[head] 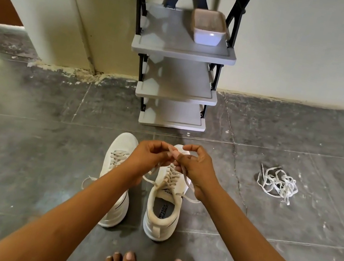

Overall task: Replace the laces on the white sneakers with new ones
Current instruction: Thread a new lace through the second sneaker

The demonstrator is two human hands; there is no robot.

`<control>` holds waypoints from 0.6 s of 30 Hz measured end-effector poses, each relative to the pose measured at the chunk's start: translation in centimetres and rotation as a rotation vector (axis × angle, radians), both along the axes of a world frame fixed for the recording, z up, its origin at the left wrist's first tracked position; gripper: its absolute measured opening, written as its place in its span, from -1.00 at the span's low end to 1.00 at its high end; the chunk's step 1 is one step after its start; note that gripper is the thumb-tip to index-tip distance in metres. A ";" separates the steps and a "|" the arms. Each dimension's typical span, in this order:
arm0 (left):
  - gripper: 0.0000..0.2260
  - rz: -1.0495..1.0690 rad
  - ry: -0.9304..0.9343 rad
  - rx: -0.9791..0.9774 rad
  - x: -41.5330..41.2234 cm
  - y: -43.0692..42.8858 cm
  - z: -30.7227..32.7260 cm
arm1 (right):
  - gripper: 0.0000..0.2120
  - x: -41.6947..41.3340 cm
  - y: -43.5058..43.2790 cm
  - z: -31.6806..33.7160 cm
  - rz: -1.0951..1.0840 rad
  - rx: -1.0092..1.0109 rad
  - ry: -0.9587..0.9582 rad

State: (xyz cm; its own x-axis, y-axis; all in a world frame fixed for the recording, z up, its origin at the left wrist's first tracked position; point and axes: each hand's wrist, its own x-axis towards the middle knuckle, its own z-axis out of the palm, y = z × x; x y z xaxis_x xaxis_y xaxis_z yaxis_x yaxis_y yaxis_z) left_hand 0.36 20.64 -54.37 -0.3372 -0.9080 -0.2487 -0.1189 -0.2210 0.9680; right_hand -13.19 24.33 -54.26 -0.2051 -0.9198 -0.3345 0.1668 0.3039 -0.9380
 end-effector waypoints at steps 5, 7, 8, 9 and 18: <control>-0.85 -0.073 0.046 0.067 0.1 0.1 -0.3 | -0.93 -0.5 0.1 -0.7 -0.004 -0.003 0.011; -0.87 -0.045 0.055 0.088 0.0 0.2 -0.5 | -0.90 -0.5 0.1 -1.0 0.005 0.003 0.029; -0.88 -0.007 0.042 0.089 -0.1 0.2 -0.5 | -0.88 -0.5 0.2 -1.1 0.019 0.001 0.049; -0.90 0.036 0.029 0.093 -0.2 0.2 -0.5 | -0.87 -0.6 0.2 -1.1 0.038 -0.007 0.082; -0.92 0.247 -0.200 0.052 0.1 -0.4 -1.0 | -0.80 -1.1 0.6 -1.2 0.301 -0.139 0.682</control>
